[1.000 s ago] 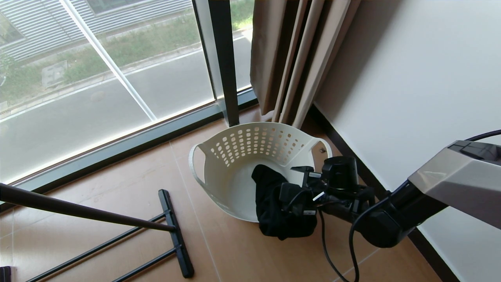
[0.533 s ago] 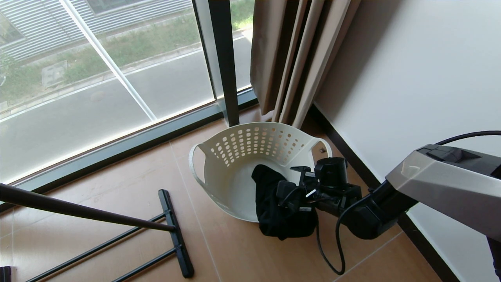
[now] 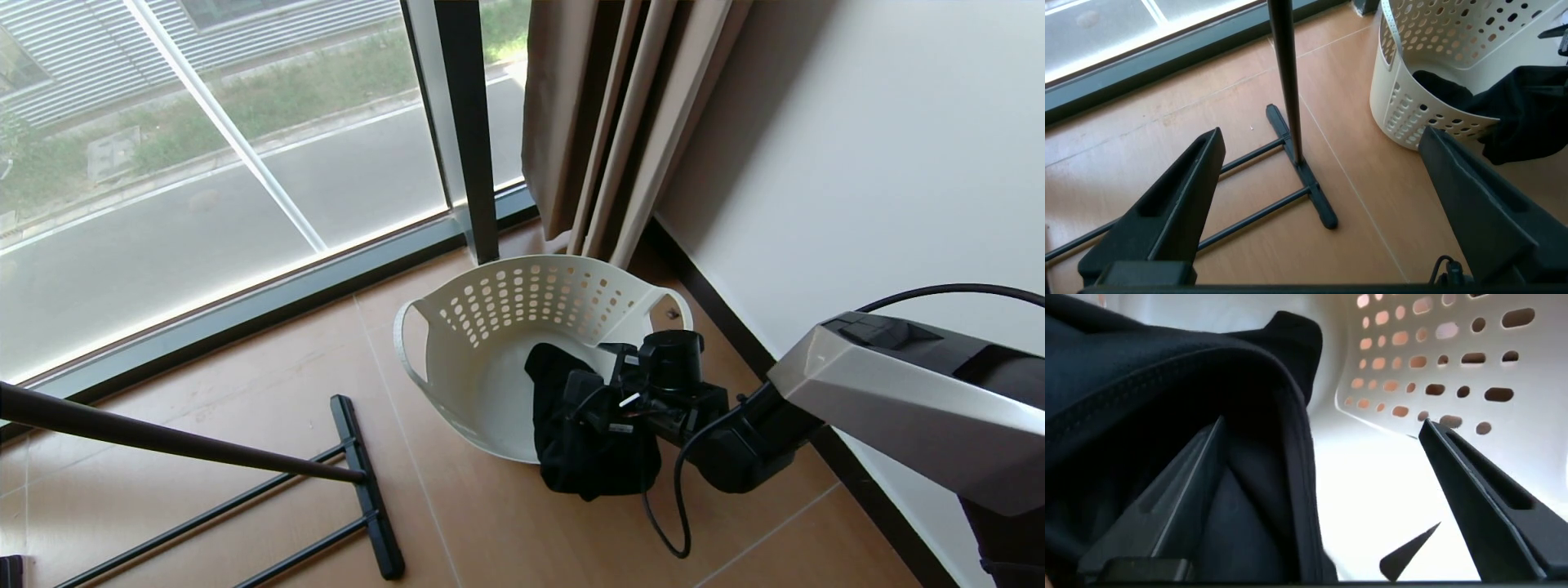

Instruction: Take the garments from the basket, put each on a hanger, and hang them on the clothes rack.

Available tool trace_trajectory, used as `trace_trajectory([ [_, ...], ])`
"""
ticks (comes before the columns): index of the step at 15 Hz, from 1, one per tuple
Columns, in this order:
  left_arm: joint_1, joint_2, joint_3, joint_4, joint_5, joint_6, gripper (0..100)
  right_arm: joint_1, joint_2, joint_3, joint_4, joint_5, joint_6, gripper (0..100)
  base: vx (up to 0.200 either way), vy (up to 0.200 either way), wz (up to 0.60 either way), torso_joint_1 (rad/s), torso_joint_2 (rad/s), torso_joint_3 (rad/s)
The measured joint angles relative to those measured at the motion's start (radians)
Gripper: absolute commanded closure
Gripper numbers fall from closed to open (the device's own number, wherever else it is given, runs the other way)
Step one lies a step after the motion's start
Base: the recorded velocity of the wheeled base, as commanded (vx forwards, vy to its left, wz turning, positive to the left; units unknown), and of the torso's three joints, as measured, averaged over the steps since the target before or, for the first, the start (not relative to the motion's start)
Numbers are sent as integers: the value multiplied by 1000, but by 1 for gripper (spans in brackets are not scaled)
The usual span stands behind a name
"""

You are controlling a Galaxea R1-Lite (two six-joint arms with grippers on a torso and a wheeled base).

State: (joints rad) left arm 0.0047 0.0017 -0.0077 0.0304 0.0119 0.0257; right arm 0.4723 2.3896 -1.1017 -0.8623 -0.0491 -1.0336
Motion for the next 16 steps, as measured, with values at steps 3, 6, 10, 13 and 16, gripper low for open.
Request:
trace_trajectory([
  [3, 0, 0, 0, 0, 0, -1, 0, 12, 34, -19, -39, -19, 13, 0, 0, 0, 0, 0, 0, 0],
  [6, 0, 0, 0, 0, 0, 0, 0, 17, 50, -36, -41, -21, 45, 100, 0, 0, 0, 0, 0, 0],
  [10, 0, 0, 0, 0, 0, 0, 0, 18, 53, -46, -51, -26, 86, 100, 0, 0, 0, 0, 0, 0],
  [13, 0, 0, 0, 0, 4, 0, 0, 20, 50, -37, -76, -26, 98, 100, 0, 0, 0, 0, 0, 0],
  [16, 0, 0, 1, 0, 2, 1, 0, 19, 27, -14, -107, -26, 101, 100, 0, 0, 0, 0, 0, 0],
])
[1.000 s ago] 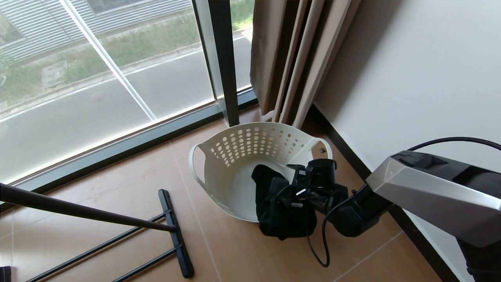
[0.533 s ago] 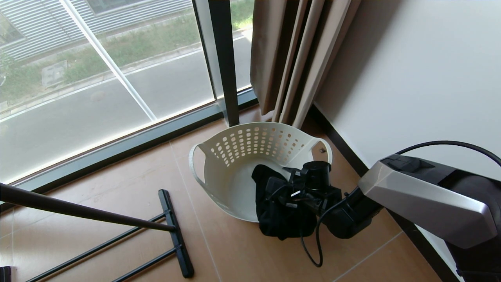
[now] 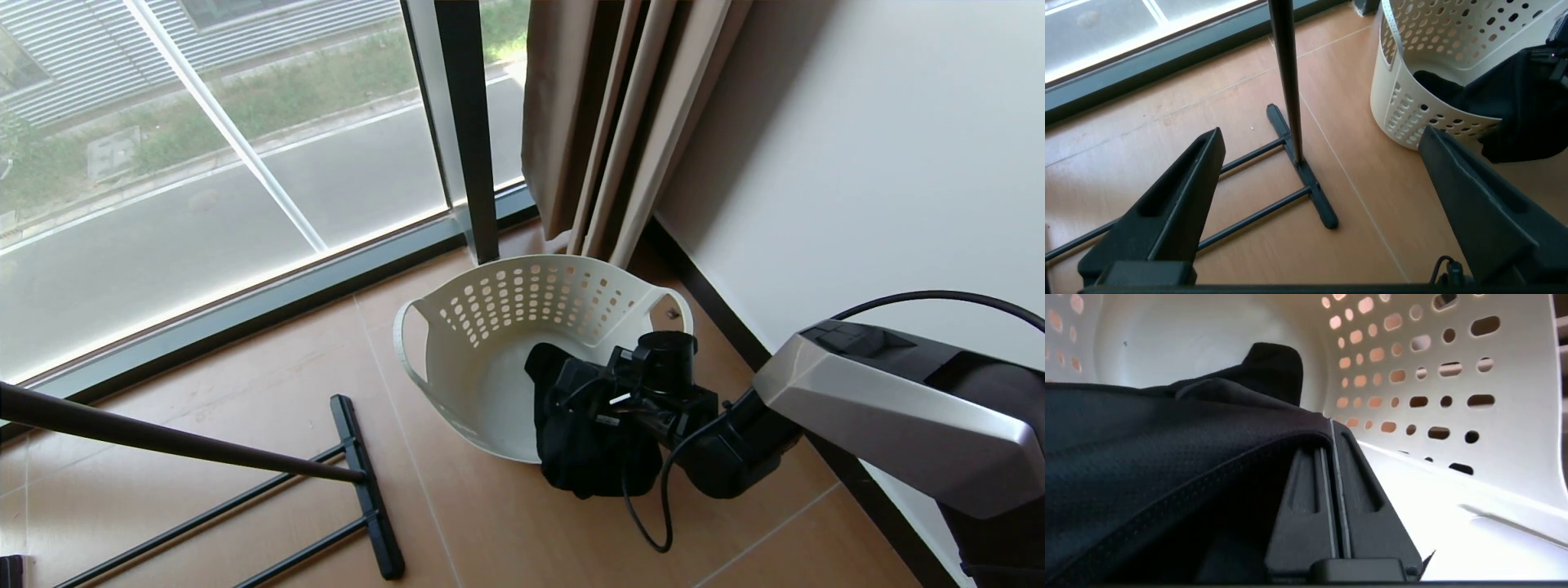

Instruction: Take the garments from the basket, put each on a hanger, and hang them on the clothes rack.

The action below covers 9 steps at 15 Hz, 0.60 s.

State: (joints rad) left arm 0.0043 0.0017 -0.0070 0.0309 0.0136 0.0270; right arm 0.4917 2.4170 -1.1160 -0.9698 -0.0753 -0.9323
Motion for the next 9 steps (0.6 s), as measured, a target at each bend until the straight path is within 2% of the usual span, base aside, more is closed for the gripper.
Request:
trace_trajectory([
  [3, 1, 0, 0, 0, -2, 0, 0, 0, -81, 72, -24, 5, 20, 100, 0, 0, 0, 0, 0, 0],
  [9, 1, 0, 1, 0, -3, 3, 0, 28, -370, 303, -47, 8, 83, 100, 0, 0, 0, 0, 0, 0],
])
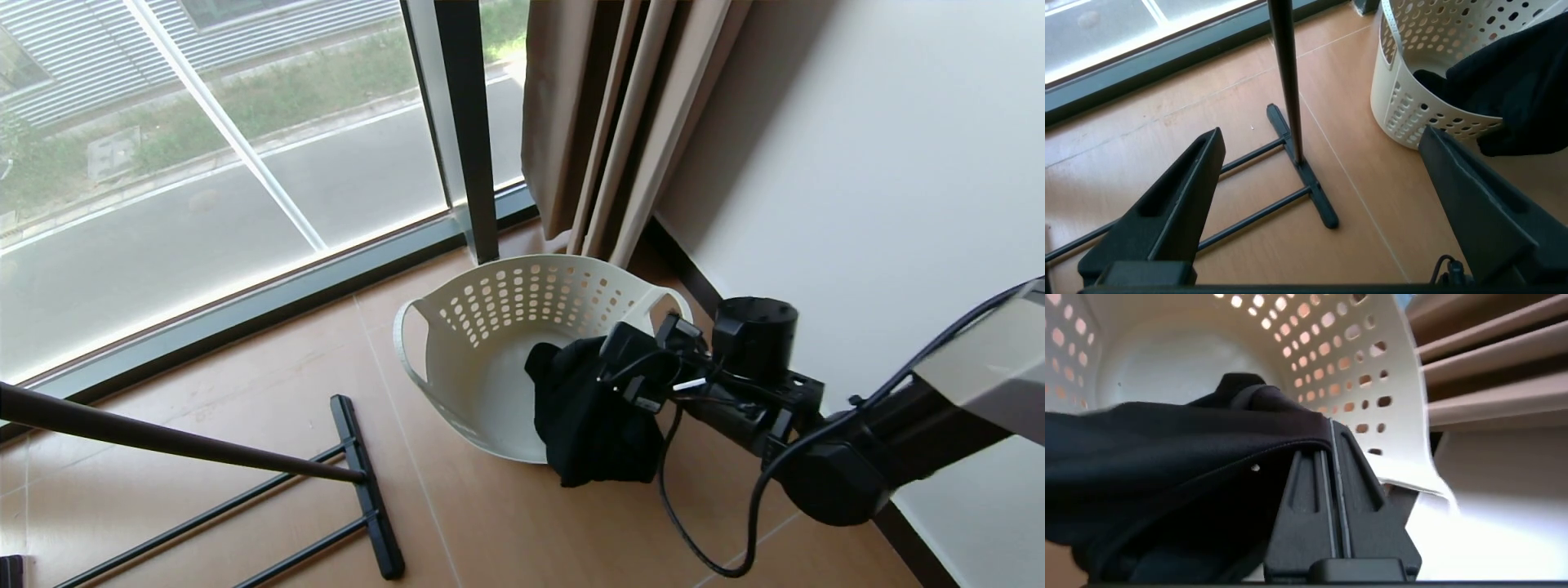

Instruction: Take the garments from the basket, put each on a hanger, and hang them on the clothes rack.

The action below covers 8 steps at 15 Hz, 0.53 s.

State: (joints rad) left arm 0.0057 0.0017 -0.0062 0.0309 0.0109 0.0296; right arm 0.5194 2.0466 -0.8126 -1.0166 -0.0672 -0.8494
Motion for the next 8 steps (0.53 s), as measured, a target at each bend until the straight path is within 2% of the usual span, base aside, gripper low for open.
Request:
trace_trajectory([
  [4, -1, 0, -1, 0, -2, 0, 0, 77, -276, 173, 8, -26, 96, 100, 0, 0, 0, 0, 0, 0],
  [8, -1, 0, -1, 0, -2, 0, 0, 268, -512, 320, 11, -134, 198, 100, 0, 0, 0, 0, 0, 0],
])
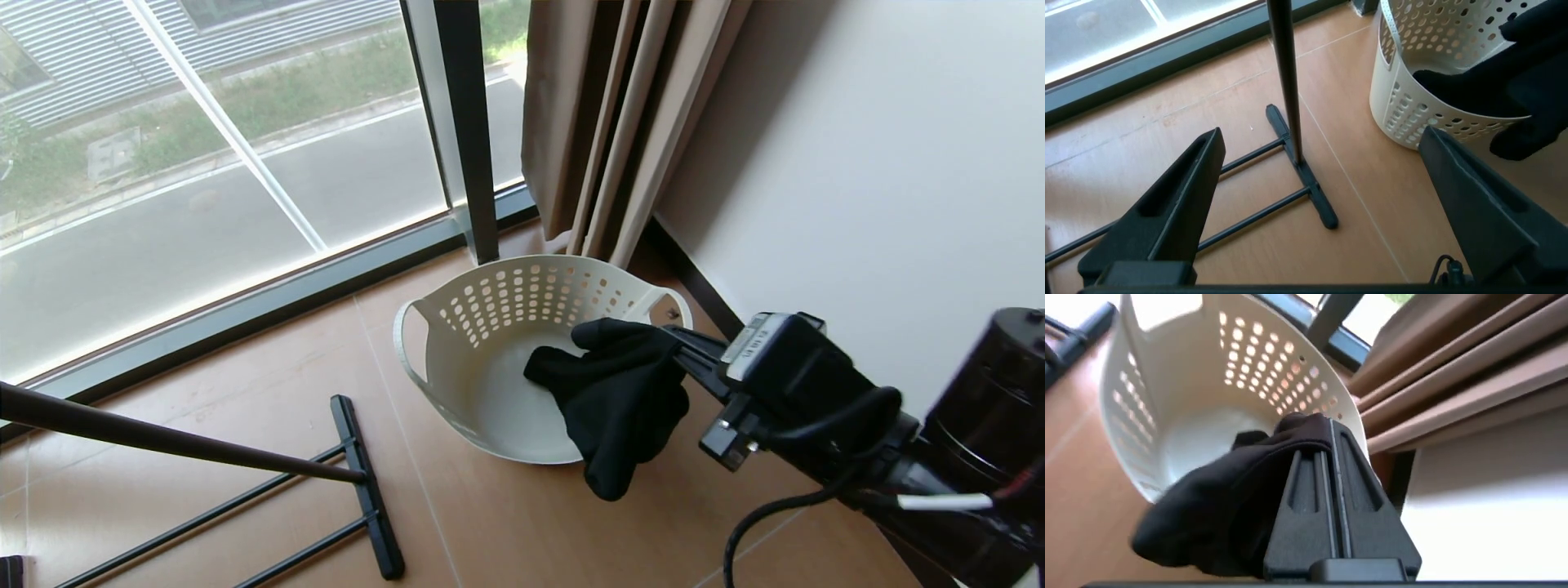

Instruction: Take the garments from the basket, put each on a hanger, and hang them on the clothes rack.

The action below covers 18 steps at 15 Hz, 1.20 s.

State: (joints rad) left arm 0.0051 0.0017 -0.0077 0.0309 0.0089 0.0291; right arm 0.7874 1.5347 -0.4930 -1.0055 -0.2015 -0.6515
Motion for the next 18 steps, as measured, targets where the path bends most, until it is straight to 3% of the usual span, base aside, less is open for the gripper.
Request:
trace_trajectory([
  [2, -1, 0, 0, 0, 1, 0, 0, 50, -55, 26, 2, -17, 48, 100, 0, 0, 0, 0, 0, 0],
  [6, -1, 0, 0, 0, 3, -1, 0, 67, -31, 14, -8, -59, 57, 100, 0, 0, 0, 1, 1, 96],
  [18, -1, 0, 0, 2, 0, -3, 0, 25, 11, -7, -7, -39, 60, 100, 0, 0, 0, 2, -22, 174],
])
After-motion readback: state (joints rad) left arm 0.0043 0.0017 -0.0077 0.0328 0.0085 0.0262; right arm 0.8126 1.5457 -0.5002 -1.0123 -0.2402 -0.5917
